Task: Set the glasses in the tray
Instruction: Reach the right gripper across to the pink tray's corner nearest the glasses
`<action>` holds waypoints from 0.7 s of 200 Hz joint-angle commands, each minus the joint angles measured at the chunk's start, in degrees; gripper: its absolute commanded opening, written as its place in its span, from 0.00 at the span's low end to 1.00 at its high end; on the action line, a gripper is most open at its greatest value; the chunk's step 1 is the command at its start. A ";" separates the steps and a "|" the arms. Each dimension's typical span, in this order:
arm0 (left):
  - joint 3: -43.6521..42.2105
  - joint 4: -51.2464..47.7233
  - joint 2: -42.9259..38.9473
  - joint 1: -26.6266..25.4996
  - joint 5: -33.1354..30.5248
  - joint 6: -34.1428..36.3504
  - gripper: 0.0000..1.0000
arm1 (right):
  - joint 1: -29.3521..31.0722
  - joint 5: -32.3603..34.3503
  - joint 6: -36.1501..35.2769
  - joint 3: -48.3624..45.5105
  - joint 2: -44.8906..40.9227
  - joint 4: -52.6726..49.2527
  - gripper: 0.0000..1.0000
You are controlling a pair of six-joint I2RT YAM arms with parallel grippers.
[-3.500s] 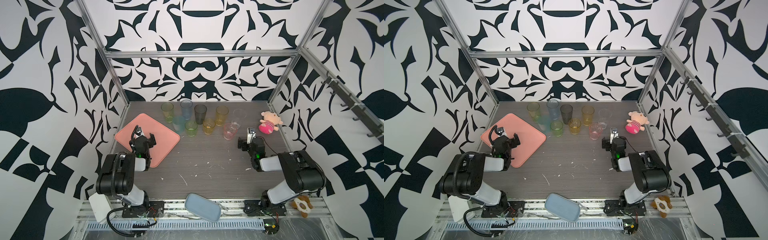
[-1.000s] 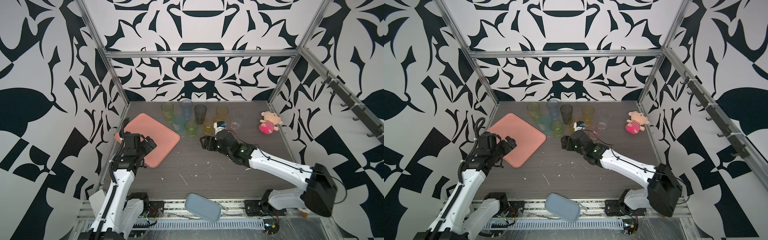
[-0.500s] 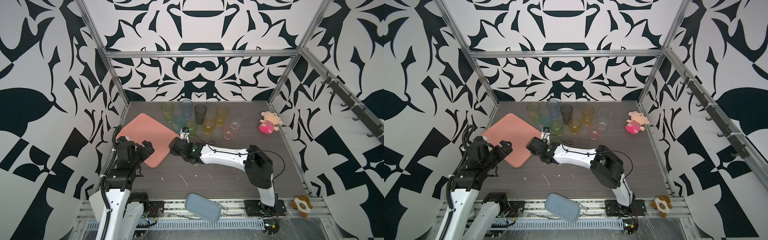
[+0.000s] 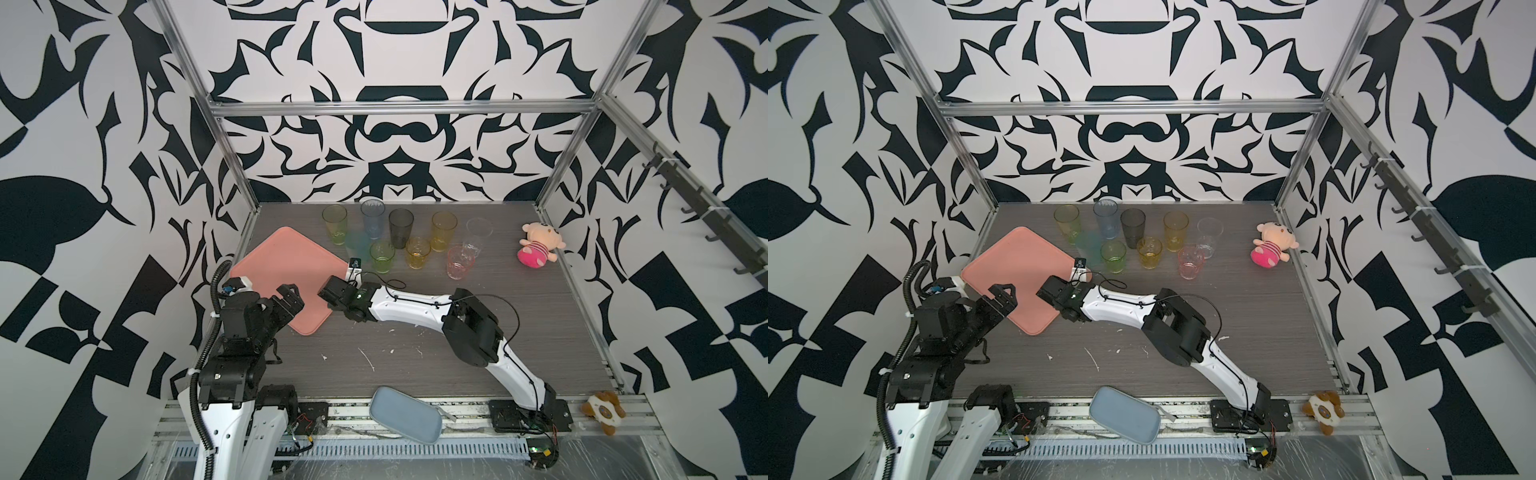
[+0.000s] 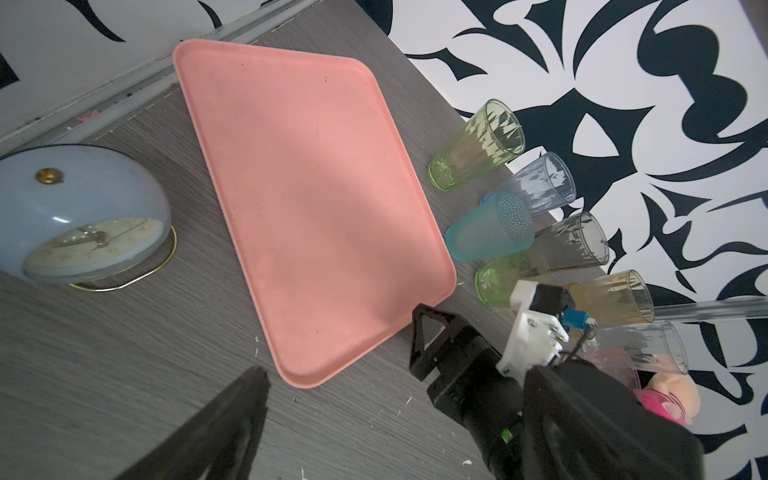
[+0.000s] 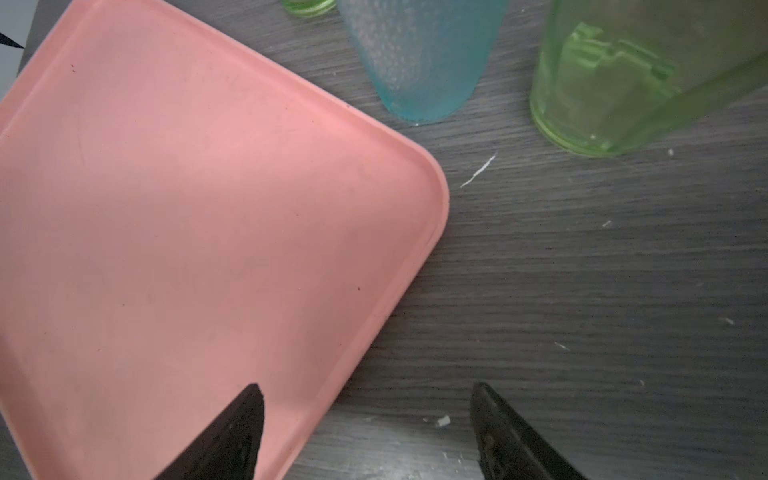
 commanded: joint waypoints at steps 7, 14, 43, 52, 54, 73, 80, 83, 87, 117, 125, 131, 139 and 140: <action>2.57 -2.70 -2.14 -0.02 -1.32 -0.61 1.00 | 0.48 1.82 1.79 5.82 1.01 -4.60 0.81; 2.84 -2.81 -2.38 0.02 -1.61 -0.44 0.99 | 0.56 1.85 1.75 6.47 1.52 -4.77 0.81; 3.65 -3.47 -2.81 0.00 -1.77 -0.33 0.99 | 0.58 1.09 1.67 8.54 3.39 -4.97 0.74; 3.77 -4.37 -2.79 0.00 -1.71 -0.33 0.99 | 0.72 0.66 1.55 9.25 4.04 -5.05 0.71; 3.77 -4.32 -2.79 0.00 -1.71 -0.33 0.99 | 0.72 0.59 1.54 9.46 4.12 -5.10 0.71; 3.72 -4.40 -2.87 -0.02 -1.79 -0.33 0.99 | 0.89 0.52 1.38 10.67 5.32 -5.73 0.71; 3.66 -4.39 -2.88 0.02 -1.79 -0.33 0.99 | 0.86 0.58 1.45 11.00 5.70 -5.98 0.71; 3.65 -4.39 -2.92 -0.03 -1.78 -0.33 0.99 | 0.85 0.59 1.55 11.11 5.84 -6.08 0.71; 3.65 -4.39 -2.92 0.02 -1.76 -0.33 0.99 | 0.94 0.59 1.60 11.25 5.99 -6.25 0.71; 3.57 -4.53 -2.96 -0.02 -1.71 -0.30 0.99 | 0.91 0.57 2.32 12.20 7.65 -7.50 0.70; 3.55 -4.50 -3.05 -0.05 -1.72 -0.33 1.00 | 0.98 0.58 2.22 12.12 7.91 -7.51 0.65; 3.44 -4.57 -3.13 -0.03 -1.73 -0.33 0.99 | 0.96 0.53 2.14 12.18 8.01 -7.51 0.60; 3.40 -4.70 -3.15 -0.05 -1.71 -0.41 0.99 | 0.95 0.27 1.95 12.11 8.19 -7.51 0.57; 3.40 -4.68 -3.14 -0.01 -1.71 -0.42 0.99 | 0.97 0.27 1.97 12.07 8.19 -7.51 0.56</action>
